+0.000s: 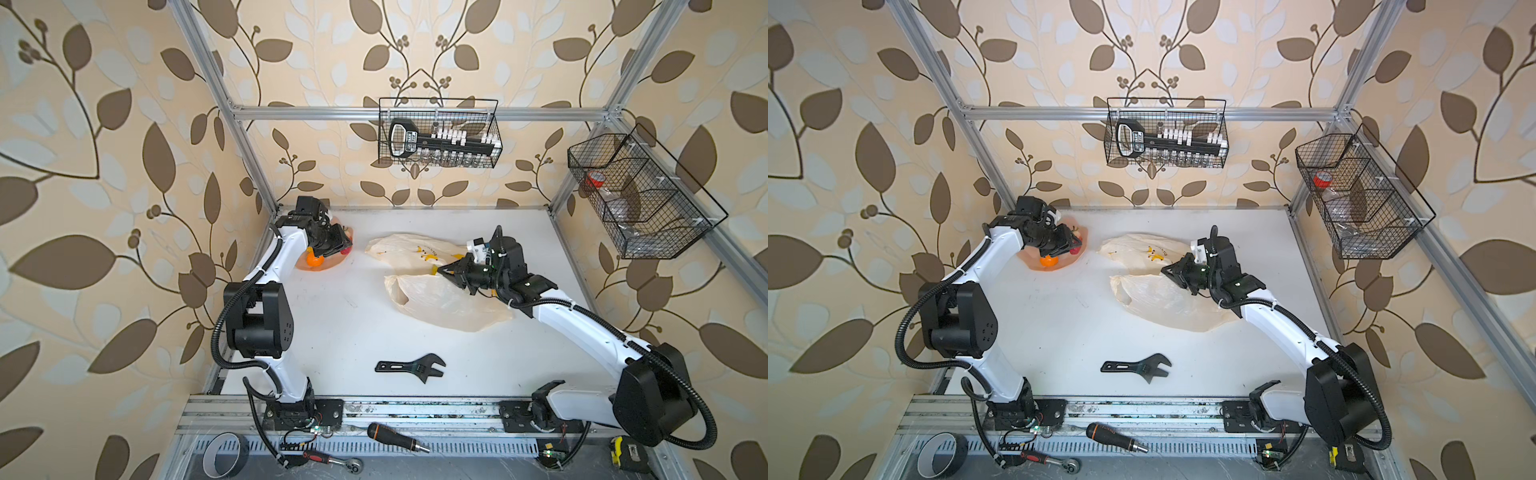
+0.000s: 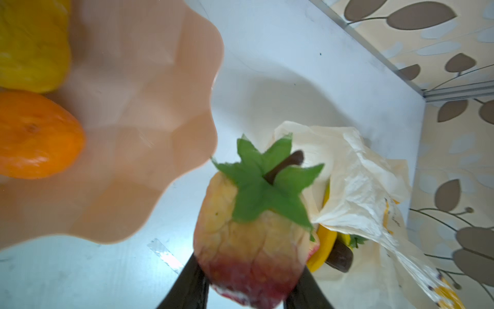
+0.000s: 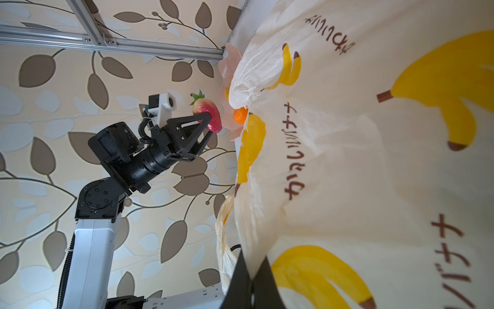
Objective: Place the fruits into the plastic bag
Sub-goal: Pick up the fruit from the plate, then place the fruit in the plastic bag.
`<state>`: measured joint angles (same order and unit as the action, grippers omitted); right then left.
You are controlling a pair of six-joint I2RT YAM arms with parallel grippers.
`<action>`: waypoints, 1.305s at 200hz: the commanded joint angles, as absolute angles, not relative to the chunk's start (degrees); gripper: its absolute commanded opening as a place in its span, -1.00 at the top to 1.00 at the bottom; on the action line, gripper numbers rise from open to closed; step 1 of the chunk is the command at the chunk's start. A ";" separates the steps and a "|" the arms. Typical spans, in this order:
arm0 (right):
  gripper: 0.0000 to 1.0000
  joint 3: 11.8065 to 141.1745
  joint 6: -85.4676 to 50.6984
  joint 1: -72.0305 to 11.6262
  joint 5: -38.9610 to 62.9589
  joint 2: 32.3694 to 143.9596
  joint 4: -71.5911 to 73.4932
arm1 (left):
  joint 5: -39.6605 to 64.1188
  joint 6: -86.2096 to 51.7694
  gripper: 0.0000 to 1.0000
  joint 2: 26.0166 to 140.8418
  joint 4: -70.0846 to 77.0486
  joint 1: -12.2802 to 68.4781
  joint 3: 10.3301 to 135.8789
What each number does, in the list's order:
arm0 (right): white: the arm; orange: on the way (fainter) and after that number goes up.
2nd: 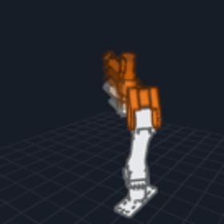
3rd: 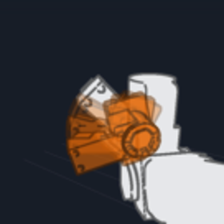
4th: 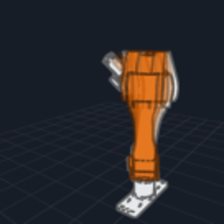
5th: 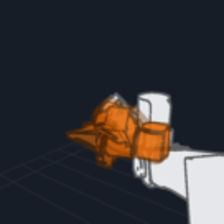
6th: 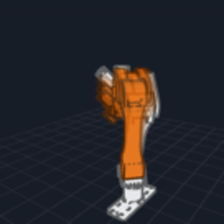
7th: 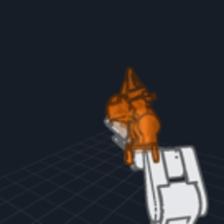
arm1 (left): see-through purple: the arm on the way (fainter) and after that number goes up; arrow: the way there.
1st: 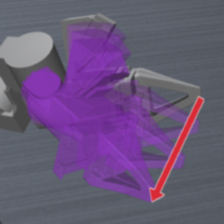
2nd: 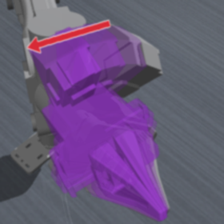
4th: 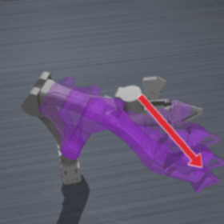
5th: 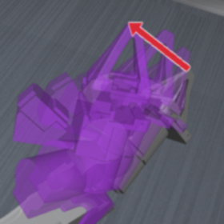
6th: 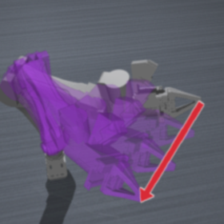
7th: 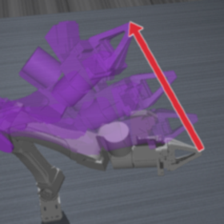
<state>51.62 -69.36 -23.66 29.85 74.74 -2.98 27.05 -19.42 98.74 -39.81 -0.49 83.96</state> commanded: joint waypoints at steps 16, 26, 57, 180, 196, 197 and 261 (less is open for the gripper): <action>1.00 51.78 -69.26 -23.38 30.85 74.66 -1.82 | 40.99 -29.10 0.33 88.40 -33.88 -1.32 73.55; 1.00 51.89 -69.34 -23.38 31.01 74.80 -1.63 | 43.44 -32.00 0.34 86.17 -31.28 -1.31 69.17; 1.00 52.14 -69.56 -23.38 31.46 75.66 -0.74 | 48.98 -39.37 0.35 80.16 -22.21 -0.95 57.75; 1.00 52.44 -69.79 -24.33 30.68 75.42 -0.71 | 49.75 -45.44 0.36 91.37 -9.90 10.60 61.24; 1.00 52.38 -69.85 -24.43 30.59 75.45 -0.79 | 49.48 -46.92 0.37 94.58 -7.63 13.40 63.68; 1.00 52.34 -69.86 -24.39 30.59 75.43 -0.79 | 49.48 -47.06 0.37 94.79 -7.46 13.64 63.79; 1.00 52.43 -70.13 -24.79 30.32 75.56 -0.24 | 49.21 -52.72 0.39 105.16 -0.62 24.56 70.66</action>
